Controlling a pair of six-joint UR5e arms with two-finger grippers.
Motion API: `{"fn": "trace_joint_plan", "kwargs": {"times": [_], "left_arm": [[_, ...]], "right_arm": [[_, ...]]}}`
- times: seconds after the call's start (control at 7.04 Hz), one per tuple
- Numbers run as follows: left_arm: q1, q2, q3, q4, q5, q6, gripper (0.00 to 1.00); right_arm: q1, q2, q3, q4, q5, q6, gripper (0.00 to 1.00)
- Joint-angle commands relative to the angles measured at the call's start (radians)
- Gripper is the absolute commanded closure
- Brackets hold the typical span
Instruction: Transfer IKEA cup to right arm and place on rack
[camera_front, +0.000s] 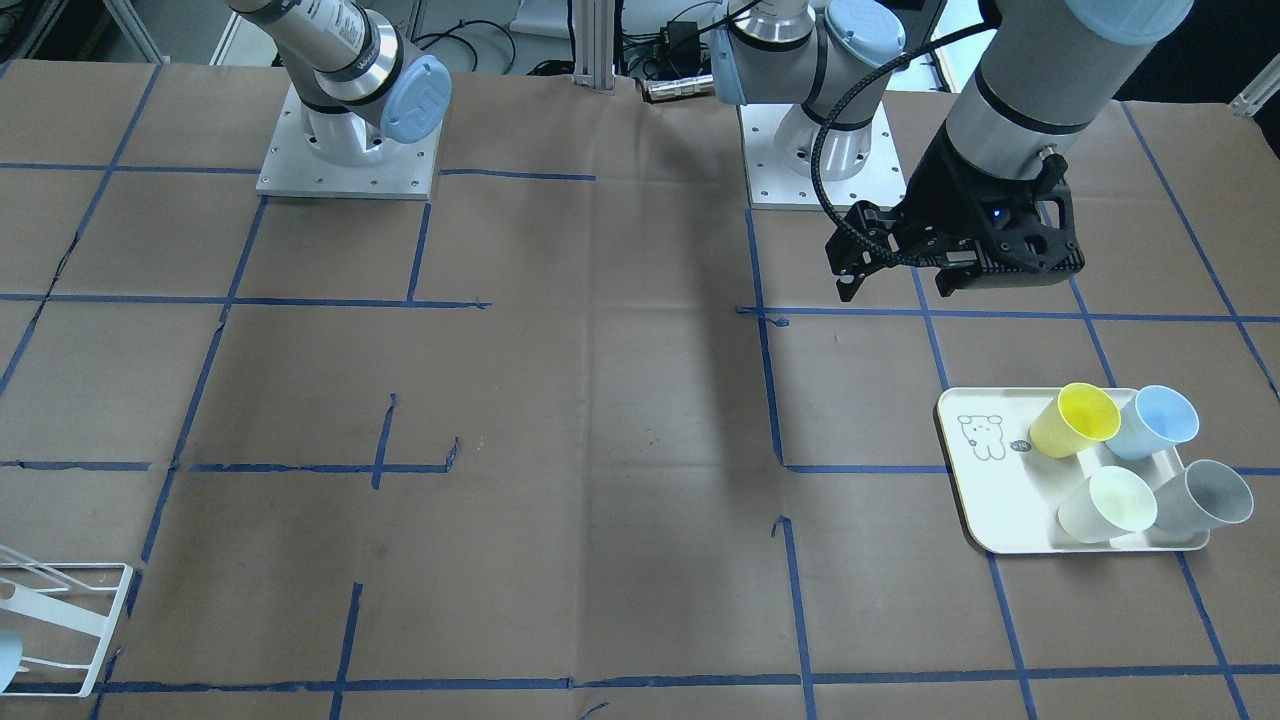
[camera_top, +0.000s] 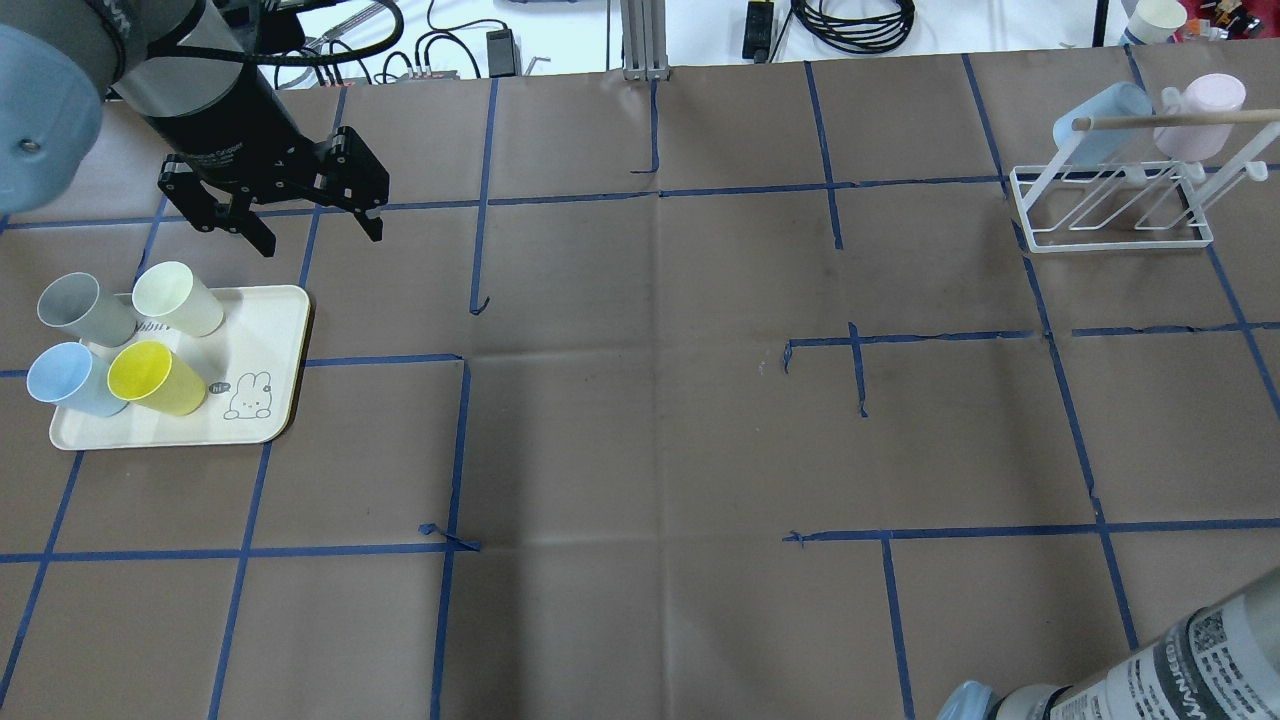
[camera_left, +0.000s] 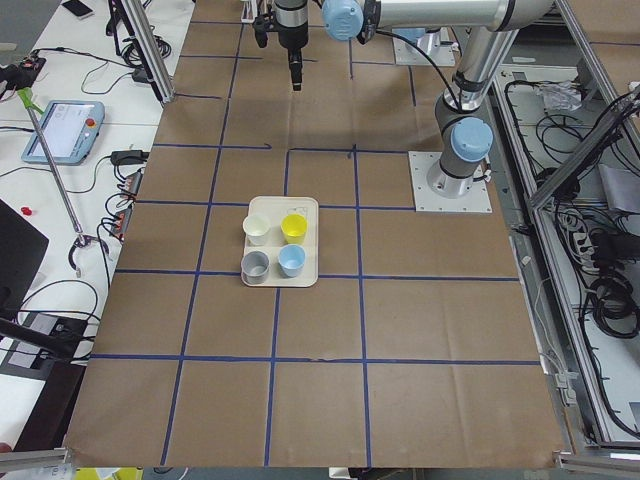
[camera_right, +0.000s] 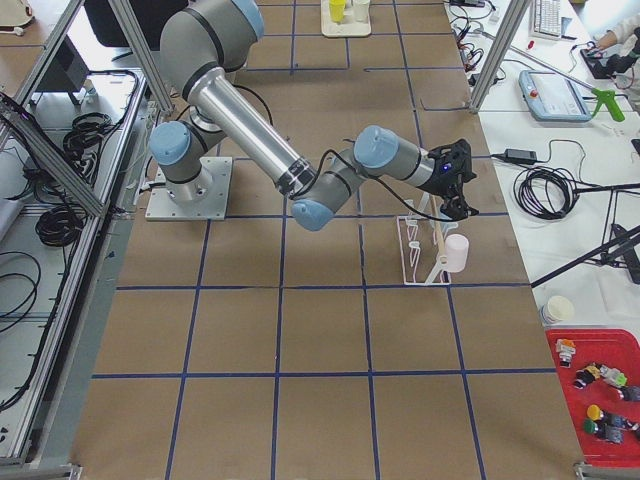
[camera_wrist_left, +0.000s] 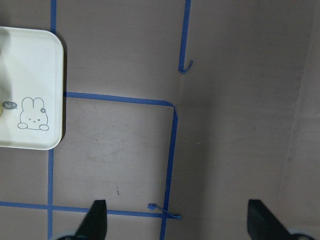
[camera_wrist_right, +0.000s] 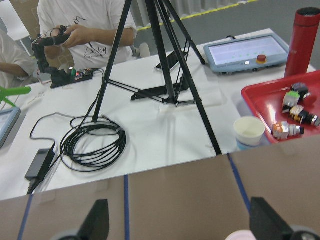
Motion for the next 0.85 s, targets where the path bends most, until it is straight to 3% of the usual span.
{"fn": "trace_joint_plan", "kwargs": {"times": [0.0, 0.28, 0.57, 0.71], "left_arm": [[-0.001, 0.001, -0.003, 0.000, 0.000, 0.000, 0.01], [-0.003, 0.003, -0.006, 0.000, 0.000, 0.000, 0.01], [-0.004, 0.007, -0.009, 0.000, 0.000, 0.000, 0.01], [-0.004, 0.009, -0.011, 0.000, 0.000, 0.002, 0.01]], "right_arm": [[0.046, -0.098, -0.003, 0.342, -0.057, -0.030, 0.00], [0.156, -0.156, -0.006, 0.587, -0.159, -0.030, 0.00], [0.324, -0.234, -0.010, 0.776, -0.382, 0.005, 0.00], [0.375, -0.260, -0.013, 0.897, -0.386, 0.007, 0.00]]}}
